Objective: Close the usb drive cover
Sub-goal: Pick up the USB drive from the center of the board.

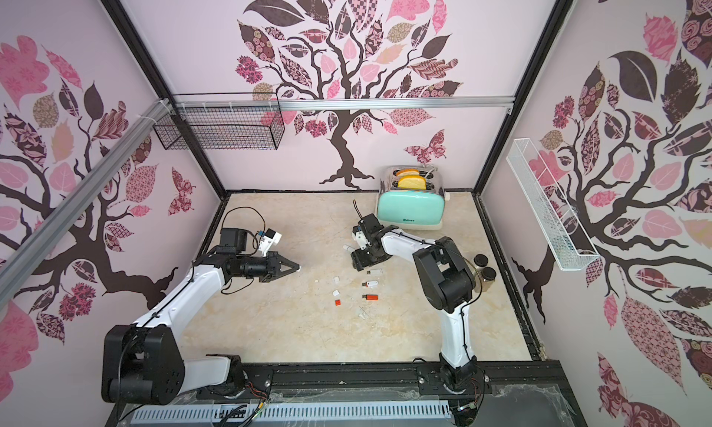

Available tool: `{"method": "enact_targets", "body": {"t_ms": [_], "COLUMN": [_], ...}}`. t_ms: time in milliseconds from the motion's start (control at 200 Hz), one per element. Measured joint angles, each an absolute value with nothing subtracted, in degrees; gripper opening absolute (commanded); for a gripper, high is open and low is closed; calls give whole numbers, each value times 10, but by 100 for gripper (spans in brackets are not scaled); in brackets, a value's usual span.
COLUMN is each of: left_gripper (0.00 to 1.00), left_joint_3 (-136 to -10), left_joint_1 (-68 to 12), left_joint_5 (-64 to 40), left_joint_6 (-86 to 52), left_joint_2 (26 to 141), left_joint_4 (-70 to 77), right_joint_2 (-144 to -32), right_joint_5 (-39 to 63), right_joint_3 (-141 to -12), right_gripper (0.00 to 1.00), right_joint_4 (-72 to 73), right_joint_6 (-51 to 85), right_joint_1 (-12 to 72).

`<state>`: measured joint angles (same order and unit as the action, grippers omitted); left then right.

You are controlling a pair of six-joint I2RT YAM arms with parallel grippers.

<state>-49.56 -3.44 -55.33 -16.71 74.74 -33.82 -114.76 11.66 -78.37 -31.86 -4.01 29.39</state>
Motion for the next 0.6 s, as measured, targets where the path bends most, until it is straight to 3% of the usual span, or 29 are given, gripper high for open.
{"method": "enact_targets", "body": {"t_ms": [250, 600], "left_gripper": [0, 0], "left_joint_3": [-495, -495], "left_joint_1": [-34, -25], "left_joint_5": [-550, -545], "left_joint_6": [-167, -167], "left_joint_2": [747, 741], "left_joint_4": [-339, -340], "right_joint_2": [-1146, -1150], "right_joint_5": [102, 62], "right_joint_3": [-783, -798], "right_gripper": [46, 35], "right_joint_4": [-335, -368], "right_joint_6": [-44, -56], "right_joint_1": [295, 308]}}
